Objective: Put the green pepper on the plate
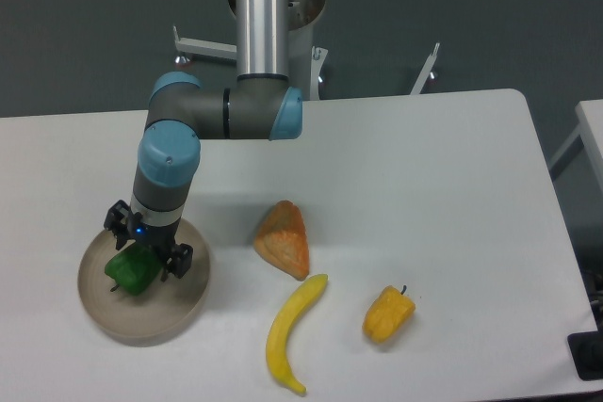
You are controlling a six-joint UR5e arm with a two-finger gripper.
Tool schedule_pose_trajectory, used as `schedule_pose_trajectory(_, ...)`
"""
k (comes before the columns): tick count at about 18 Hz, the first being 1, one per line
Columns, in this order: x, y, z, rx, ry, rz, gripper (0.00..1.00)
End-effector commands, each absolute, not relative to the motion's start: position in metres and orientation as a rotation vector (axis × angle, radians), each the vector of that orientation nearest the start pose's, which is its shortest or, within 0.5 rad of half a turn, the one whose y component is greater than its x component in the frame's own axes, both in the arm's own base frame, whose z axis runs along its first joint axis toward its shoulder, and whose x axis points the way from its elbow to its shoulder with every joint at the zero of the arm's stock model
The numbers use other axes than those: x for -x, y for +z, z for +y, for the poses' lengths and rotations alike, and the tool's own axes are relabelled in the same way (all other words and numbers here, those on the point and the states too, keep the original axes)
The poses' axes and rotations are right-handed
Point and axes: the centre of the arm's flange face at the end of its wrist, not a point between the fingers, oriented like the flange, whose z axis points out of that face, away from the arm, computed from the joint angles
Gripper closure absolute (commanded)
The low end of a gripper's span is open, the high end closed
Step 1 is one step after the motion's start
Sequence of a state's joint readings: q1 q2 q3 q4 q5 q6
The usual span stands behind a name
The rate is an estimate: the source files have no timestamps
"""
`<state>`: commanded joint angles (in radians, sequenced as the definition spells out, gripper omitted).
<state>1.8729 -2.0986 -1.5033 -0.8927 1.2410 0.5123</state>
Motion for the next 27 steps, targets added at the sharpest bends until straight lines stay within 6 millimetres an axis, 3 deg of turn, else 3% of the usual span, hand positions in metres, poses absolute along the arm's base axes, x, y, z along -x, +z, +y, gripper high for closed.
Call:
schedule_pose_trajectory(3,0.085,0.312,0.689,2.755,-0.263,0.267,0.0)
schedule_pose_trajectory(5,0.106,0.317,0.685,2.754,-0.235,0.237,0.0)
schedule_pose_trajectory(10,0.204,0.331,0.668,2.779,-0.064,0.082,0.0)
schedule_pose_trajectory(15,0.297,0.348,0.645,2.85,0.084,0.25,0.0)
schedule_pose_trajectory(18,0.332,0.355,0.634,2.877,0.123,0.384,0.0)
schedule_pose_trajectory(23,0.374,0.349,0.631,2.891,0.22,0.589,0.0)
schedule_pose_trajectory(27,0.39,0.34,0.635,2.886,0.229,0.637,0.0)
